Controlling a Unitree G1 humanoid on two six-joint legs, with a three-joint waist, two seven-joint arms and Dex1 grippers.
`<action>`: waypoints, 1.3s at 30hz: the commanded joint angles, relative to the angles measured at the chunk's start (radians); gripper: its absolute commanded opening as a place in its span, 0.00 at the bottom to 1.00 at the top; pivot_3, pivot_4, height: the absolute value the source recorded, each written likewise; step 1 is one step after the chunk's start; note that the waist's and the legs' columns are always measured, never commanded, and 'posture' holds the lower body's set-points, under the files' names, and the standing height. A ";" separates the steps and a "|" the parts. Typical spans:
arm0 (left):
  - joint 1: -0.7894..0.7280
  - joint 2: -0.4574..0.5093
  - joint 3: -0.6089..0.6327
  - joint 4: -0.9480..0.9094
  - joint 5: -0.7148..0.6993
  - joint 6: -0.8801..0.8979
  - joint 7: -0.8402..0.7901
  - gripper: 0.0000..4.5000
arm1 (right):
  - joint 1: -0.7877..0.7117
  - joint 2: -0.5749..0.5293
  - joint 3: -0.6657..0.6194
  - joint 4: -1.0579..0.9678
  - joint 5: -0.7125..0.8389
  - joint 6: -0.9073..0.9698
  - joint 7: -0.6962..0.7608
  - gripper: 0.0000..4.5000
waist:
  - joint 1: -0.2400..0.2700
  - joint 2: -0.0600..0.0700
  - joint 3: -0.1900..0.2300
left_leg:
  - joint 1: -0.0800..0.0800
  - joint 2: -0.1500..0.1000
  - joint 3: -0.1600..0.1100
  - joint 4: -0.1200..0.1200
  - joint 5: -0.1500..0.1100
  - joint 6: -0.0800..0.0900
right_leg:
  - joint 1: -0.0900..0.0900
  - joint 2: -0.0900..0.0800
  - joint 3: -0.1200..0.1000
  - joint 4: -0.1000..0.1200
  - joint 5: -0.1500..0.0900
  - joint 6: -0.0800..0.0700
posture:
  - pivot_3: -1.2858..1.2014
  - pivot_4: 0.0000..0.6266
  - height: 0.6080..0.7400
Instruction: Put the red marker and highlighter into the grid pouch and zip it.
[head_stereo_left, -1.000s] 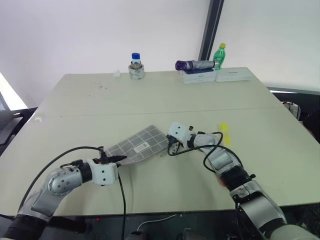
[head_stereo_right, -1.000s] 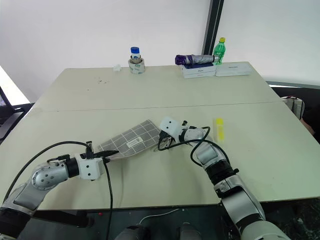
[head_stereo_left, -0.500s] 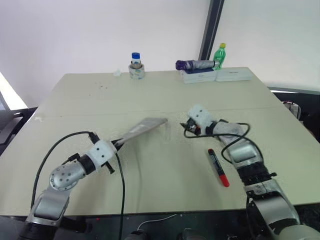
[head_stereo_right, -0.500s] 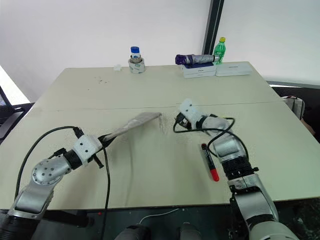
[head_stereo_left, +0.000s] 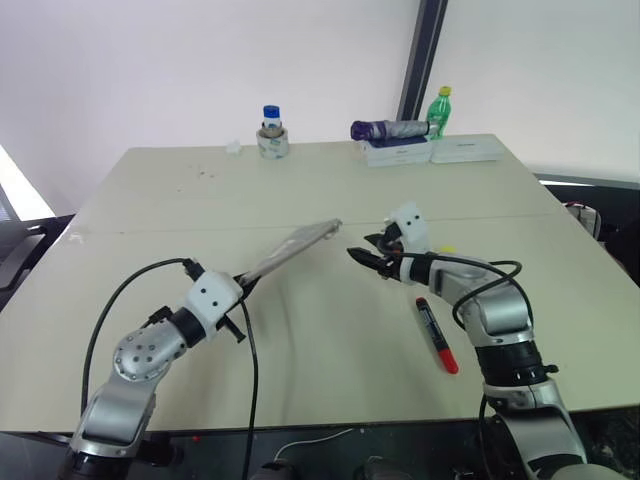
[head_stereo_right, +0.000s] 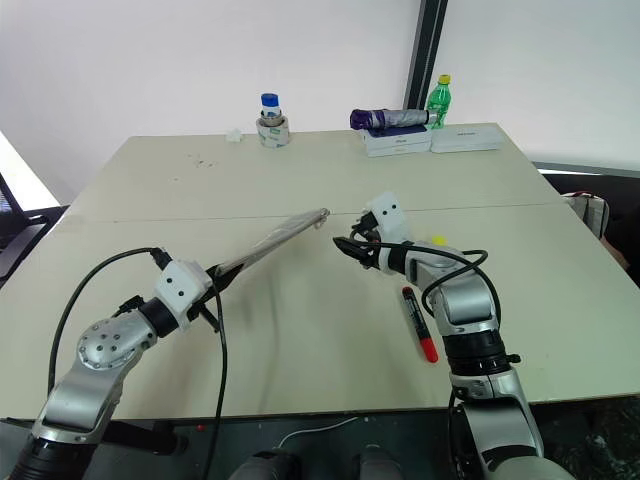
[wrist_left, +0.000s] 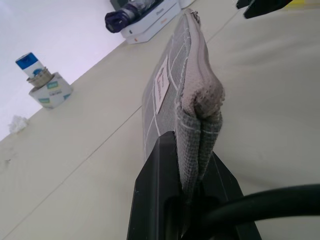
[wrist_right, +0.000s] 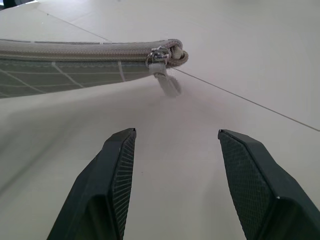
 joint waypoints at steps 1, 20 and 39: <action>0.008 0.006 -0.002 -0.058 -0.013 0.003 -0.013 0.00 | -0.025 0.014 0.003 -0.006 0.021 -0.032 -0.006 0.60 | 0.000 0.000 0.000 | 0.000 0.000 0.000 0.000 0.000 0.000 | 0.000 0.000 0.000 0.000 0.000 0.000 | 0.52 0.24 1.00; 0.013 0.007 -0.012 -0.080 -0.026 0.015 -0.063 0.00 | -0.030 0.028 0.019 0.047 0.037 -0.070 -0.011 0.31 | 0.000 0.000 0.000 | 0.000 0.000 0.000 0.000 0.000 0.000 | 0.000 0.000 0.000 0.000 0.000 0.000 | 0.52 0.24 1.00; -0.070 -0.100 -0.165 0.016 0.163 -0.011 0.058 0.00 | 0.019 -0.070 0.262 -0.296 0.016 -0.011 0.092 0.01 | 0.002 -0.001 0.000 | 0.000 0.000 0.000 0.000 0.000 0.000 | 0.000 0.000 0.000 0.000 0.000 0.000 | 0.52 0.24 1.00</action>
